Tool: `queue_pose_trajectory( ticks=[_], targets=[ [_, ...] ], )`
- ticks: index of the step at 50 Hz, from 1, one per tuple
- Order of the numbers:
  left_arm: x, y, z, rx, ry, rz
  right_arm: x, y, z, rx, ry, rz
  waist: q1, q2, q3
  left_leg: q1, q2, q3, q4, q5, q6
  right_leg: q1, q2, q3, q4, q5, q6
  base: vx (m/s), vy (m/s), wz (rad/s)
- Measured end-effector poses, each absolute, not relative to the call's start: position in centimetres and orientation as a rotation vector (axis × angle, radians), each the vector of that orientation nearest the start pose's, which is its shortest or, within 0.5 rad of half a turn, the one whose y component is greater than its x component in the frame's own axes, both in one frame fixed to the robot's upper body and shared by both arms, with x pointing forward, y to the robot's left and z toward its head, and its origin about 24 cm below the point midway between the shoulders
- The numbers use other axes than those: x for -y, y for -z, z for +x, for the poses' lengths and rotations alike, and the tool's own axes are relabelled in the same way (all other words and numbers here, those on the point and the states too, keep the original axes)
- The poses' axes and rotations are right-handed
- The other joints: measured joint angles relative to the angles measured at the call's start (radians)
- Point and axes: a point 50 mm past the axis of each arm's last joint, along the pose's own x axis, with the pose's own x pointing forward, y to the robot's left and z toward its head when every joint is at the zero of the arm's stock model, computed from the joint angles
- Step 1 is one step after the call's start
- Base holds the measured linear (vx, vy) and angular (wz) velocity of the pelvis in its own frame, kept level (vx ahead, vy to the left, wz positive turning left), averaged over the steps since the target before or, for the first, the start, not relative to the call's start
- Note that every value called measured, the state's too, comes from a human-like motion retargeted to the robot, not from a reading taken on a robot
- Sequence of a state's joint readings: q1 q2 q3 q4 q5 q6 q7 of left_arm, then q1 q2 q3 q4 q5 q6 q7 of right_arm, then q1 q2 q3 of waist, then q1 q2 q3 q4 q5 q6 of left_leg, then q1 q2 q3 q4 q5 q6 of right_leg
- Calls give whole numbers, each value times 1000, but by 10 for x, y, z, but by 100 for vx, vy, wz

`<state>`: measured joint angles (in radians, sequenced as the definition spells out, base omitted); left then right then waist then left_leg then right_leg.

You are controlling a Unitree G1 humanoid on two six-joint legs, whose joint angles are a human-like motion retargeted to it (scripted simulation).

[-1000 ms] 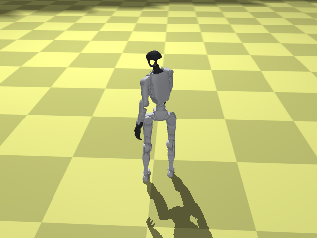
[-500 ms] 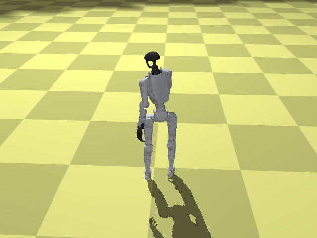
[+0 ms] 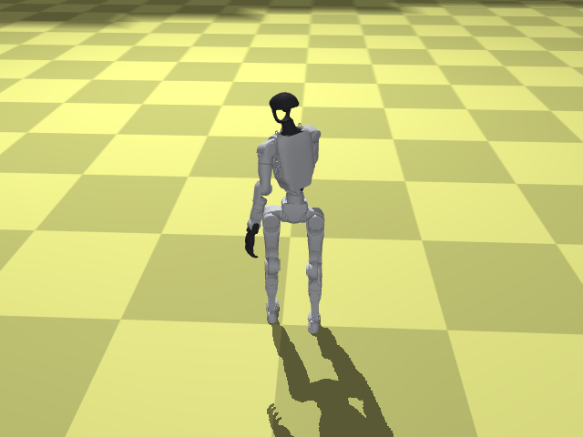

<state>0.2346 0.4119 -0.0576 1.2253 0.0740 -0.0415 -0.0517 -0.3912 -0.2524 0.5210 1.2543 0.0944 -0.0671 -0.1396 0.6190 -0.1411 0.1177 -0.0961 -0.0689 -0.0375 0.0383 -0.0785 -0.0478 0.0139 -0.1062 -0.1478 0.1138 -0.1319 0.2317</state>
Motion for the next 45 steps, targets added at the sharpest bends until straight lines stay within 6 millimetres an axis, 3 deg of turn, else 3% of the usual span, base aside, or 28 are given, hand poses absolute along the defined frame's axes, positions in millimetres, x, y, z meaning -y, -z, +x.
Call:
queue_pose_trajectory(
  ticks=[2,8,12,15,17,21,25,28,33,35,37,42,45],
  targets=[
    [-306,146,-3,-1427,-121,398,196,106,238,-793,-108,-570,-18,2,6,22,10,-4,12,-33,0,17,10,-1,12,-1,-13,28,3,8],
    [-305,146,13,-1390,-122,408,192,105,241,-778,-77,-499,-85,58,5,107,78,-30,-13,-54,-35,-30,65,-39,161,-54,-136,27,1,17],
    [-303,146,23,-1350,-164,381,195,105,239,-778,-38,-482,-121,65,-4,135,78,-27,-22,-77,-63,-107,42,-121,134,-58,-75,29,-3,9],
    [-301,147,25,-1324,-187,343,199,108,234,-798,-13,-467,-155,51,-5,158,42,-37,-19,-101,-64,-128,28,-69,14,87,-13,32,-4,21],
    [-301,147,28,-1315,-190,336,203,109,231,-813,14,-449,-161,49,-5,171,29,-39,-12,-118,-57,-127,23,-33,4,125,-13,31,-5,-1],
    [-298,148,30,-1319,-176,333,219,113,220,-861,76,-434,-139,51,3,166,-1,-25,54,-119,-9,-107,1,-16,34,72,-38,30,-3,-22],
    [-291,150,25,-1333,-147,319,234,120,204,-930,121,-436,-107,33,27,95,-54,8,149,-133,44,-74,-42,4,22,65,-22,28,0,-16],
    [-293,149,23,-1337,-133,328,240,124,192,-963,129,-424,-85,19,31,42,-41,80,100,-147,29,-58,-49,2,16,52,4,30,2,-5],
    [-303,146,21,-1344,-152,354,242,131,176,-988,132,-379,-44,10,19,-1,1,81,-53,24,-34,-20,-14,-10,4,11,5,32,4,-9],
    [-305,145,22,-1344,-170,354,244,132,172,-989,146,-360,-46,3,20,1,7,65,-44,21,-38,-7,-6,-17,9,-4,1,31,4,12],
    [-306,145,24,-1340,-174,354,245,131,172,-983,163,-338,-63,5,24,19,17,53,-32,-14,-37,4,6,-15,27,-6,-22,29,4,30],
    [-305,145,32,-1326,-130,388,249,130,173,-963,194,-290,-135,59,27,100,72,7,-59,-31,-51,-38,74,34,162,-56,-153,29,2,42],
    [-304,144,39,-1307,-120,409,253,128,173,-958,207,-297,-167,79,21,130,88,0,-72,-40,-76,-98,65,-30,187,-88,-144,29,-2,21]
  ],
)
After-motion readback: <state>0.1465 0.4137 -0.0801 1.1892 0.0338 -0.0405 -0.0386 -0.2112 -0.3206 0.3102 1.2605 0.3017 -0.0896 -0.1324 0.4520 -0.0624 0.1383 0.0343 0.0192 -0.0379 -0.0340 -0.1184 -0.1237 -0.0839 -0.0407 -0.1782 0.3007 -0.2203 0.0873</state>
